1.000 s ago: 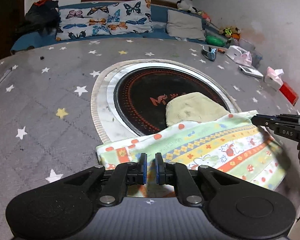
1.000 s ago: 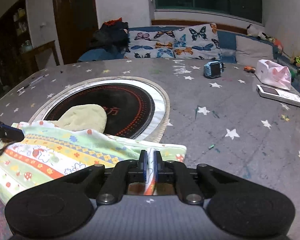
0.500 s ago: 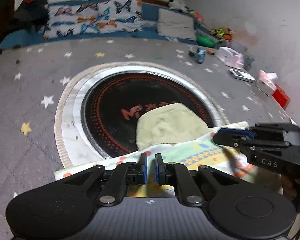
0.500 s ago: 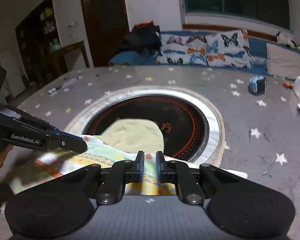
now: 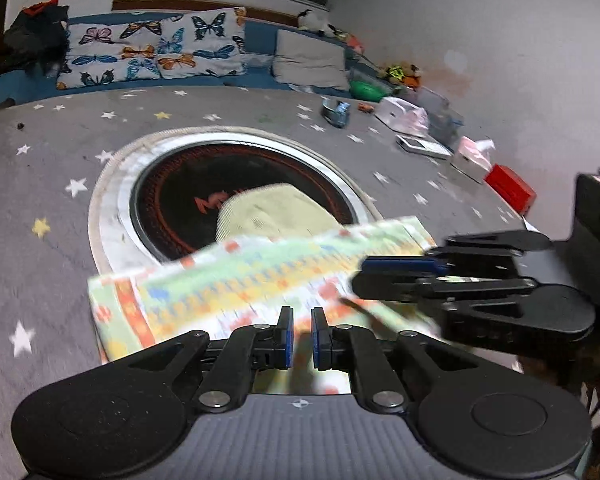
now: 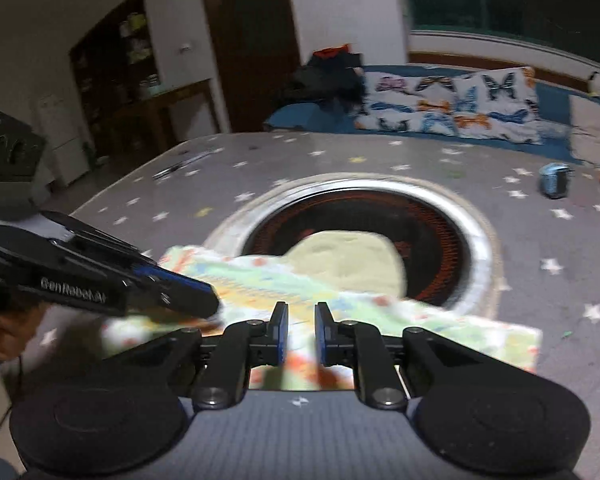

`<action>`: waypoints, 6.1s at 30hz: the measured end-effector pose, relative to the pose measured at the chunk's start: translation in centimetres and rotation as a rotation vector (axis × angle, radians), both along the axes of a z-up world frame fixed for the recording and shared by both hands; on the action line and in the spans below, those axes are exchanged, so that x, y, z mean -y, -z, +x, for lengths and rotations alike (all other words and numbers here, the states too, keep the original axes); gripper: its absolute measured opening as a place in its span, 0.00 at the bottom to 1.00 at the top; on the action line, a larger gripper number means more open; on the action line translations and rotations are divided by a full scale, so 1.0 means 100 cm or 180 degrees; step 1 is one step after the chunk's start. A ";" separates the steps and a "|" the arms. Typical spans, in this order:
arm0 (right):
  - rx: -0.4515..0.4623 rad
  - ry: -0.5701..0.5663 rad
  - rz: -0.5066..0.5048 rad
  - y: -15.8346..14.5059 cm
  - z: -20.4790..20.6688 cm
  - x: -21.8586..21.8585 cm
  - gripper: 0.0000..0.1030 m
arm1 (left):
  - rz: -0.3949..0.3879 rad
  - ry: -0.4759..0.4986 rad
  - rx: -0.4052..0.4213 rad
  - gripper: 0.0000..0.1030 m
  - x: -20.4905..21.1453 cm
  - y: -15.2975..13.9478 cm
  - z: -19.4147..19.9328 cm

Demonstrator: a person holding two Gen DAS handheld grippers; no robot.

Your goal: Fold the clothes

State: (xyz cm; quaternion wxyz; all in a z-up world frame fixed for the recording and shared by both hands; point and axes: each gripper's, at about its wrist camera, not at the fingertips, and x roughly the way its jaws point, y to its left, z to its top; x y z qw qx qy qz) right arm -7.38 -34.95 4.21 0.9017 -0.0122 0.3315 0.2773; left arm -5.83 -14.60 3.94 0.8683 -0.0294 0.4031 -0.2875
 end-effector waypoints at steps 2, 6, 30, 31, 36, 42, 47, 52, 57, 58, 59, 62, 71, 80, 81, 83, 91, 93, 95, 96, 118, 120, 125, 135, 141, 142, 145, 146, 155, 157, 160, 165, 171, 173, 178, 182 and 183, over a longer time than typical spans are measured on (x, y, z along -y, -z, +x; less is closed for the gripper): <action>0.0011 -0.0087 -0.0061 0.004 -0.007 -0.009 0.13 | 0.0017 0.0006 -0.0006 0.10 -0.001 0.005 -0.010; 0.0006 -0.0144 -0.0210 0.015 -0.022 -0.019 0.15 | 0.0027 -0.0050 0.0000 0.10 -0.011 0.015 -0.027; 0.0087 0.0186 -0.0309 0.015 -0.081 0.026 0.20 | -0.0119 -0.0339 0.0021 0.15 -0.054 0.019 -0.055; 0.0074 0.0233 -0.0365 0.018 -0.080 0.030 0.20 | -0.0122 -0.0340 0.0017 0.15 -0.054 0.019 -0.056; -0.0005 0.0508 -0.0357 0.019 -0.084 0.060 0.20 | -0.0119 -0.0328 0.0008 0.15 -0.056 0.017 -0.056; -0.0069 0.0630 -0.0357 0.017 -0.079 0.080 0.17 | -0.0149 -0.0341 -0.0020 0.17 -0.058 0.010 -0.052; 0.0121 0.0653 -0.0263 0.006 -0.065 0.078 0.19 | -0.0154 -0.0407 0.0020 0.20 -0.059 0.003 -0.040; -0.0009 0.0724 -0.0252 0.019 -0.042 0.075 0.20 | -0.0157 -0.0529 -0.0050 0.20 -0.061 0.007 -0.017; -0.0027 0.0756 -0.0325 0.020 -0.034 0.075 0.20 | -0.0188 -0.0630 -0.0159 0.20 -0.066 0.017 0.002; -0.0010 0.0756 -0.0337 0.019 -0.033 0.075 0.21 | -0.0196 -0.0651 -0.0180 0.20 -0.067 0.019 0.005; 0.0002 0.0761 -0.0340 0.018 -0.028 0.074 0.22 | -0.0189 -0.0671 -0.0168 0.20 -0.067 0.017 0.007; 0.0036 0.0780 -0.0343 0.016 -0.014 0.073 0.24 | -0.0179 -0.0713 -0.0134 0.28 -0.066 0.012 0.013; 0.0003 0.0836 -0.0331 0.028 0.029 0.068 0.24 | -0.0134 -0.0561 -0.0067 0.26 -0.033 0.008 0.047; -0.0016 0.0853 -0.0332 0.031 0.032 0.074 0.25 | 0.0025 -0.0512 -0.0054 0.25 -0.009 0.025 0.072; -0.0016 0.0856 -0.0331 0.031 0.032 0.074 0.25 | 0.0011 -0.0523 -0.0052 0.25 -0.012 0.024 0.071; -0.0014 0.0860 -0.0330 0.030 0.032 0.075 0.25 | -0.0013 -0.0545 -0.0044 0.25 -0.017 0.021 0.069; 0.0125 0.0695 -0.0258 0.014 0.016 0.062 0.29 | 0.0112 -0.0606 0.0236 0.25 -0.045 0.005 0.030; 0.0151 0.0622 -0.0236 0.012 0.011 0.053 0.29 | 0.0127 -0.0661 0.0216 0.24 -0.051 0.009 0.027; 0.0168 0.0552 -0.0216 0.009 0.007 0.046 0.29 | 0.0141 -0.0716 0.0196 0.24 -0.058 0.013 0.024; 0.0176 0.0517 -0.0206 0.008 0.005 0.042 0.29 | 0.0149 -0.0744 0.0186 0.23 -0.061 0.015 0.023; 0.0410 -0.1118 -0.0588 -0.006 -0.070 -0.093 0.38 | -0.0109 -0.1418 -0.0061 0.58 -0.107 -0.008 -0.006; 0.0457 -0.1290 -0.0695 -0.002 -0.075 -0.113 0.38 | -0.0125 -0.1470 -0.0079 0.62 -0.110 -0.008 -0.009; 0.0543 -0.1495 -0.0942 0.010 -0.082 -0.143 0.39 | -0.0190 -0.1545 -0.0089 0.72 -0.115 -0.007 -0.016; 0.0642 -0.1371 -0.1300 0.029 -0.083 -0.166 0.24 | -0.0486 -0.1600 -0.0392 0.81 -0.120 0.003 -0.012; 0.0501 -0.1205 -0.0864 0.015 -0.069 -0.149 0.09 | -0.0781 -0.1722 -0.0583 0.81 -0.116 0.008 -0.008; 0.0475 -0.1165 -0.0774 0.011 -0.067 -0.144 0.09 | -0.0833 -0.1747 -0.0617 0.81 -0.115 0.009 -0.007; 0.0447 -0.1059 -0.0555 0.002 -0.063 -0.132 0.08 | -0.0992 -0.1819 -0.0717 0.81 -0.113 0.011 -0.005; 0.0461 -0.1031 -0.0500 -0.001 -0.062 -0.128 0.07 | -0.1045 -0.1844 -0.0751 0.81 -0.113 0.012 -0.005; 0.0443 -0.0951 -0.0246 -0.007 -0.064 -0.110 0.07 | -0.1329 -0.1890 -0.1009 0.51 -0.100 0.025 0.005; 0.0423 -0.0971 -0.0245 -0.006 -0.065 -0.110 0.07 | -0.1352 -0.1921 -0.1053 0.30 -0.101 0.030 0.006; 0.0385 -0.0981 -0.0215 -0.006 -0.067 -0.104 0.10 | -0.1352 -0.1958 -0.1079 0.17 -0.102 0.035 0.006; 0.0330 -0.0696 -0.0105 -0.008 -0.065 -0.074 0.20 | -0.1277 -0.1931 -0.1014 0.12 -0.103 0.037 0.004; 0.0252 0.0093 -0.0337 0.005 -0.042 -0.008 0.22 | -0.1170 -0.1893 -0.0917 0.12 -0.098 0.035 0.003; 0.0223 0.0386 -0.0399 0.011 -0.032 0.015 0.22 | -0.1130 -0.1875 -0.0891 0.12 -0.097 0.034 0.003; 0.0113 0.1086 -0.0370 0.027 0.001 0.073 0.39 | -0.1035 -0.1838 -0.0839 0.12 -0.094 0.032 0.006; -0.0059 0.1277 -0.0191 0.039 0.017 0.096 0.43 | -0.0956 -0.1795 -0.0793 0.12 -0.092 0.031 0.007; -0.0092 0.1299 -0.0150 0.043 0.019 0.099 0.44 | -0.0937 -0.1786 -0.0784 0.12 -0.092 0.030 0.007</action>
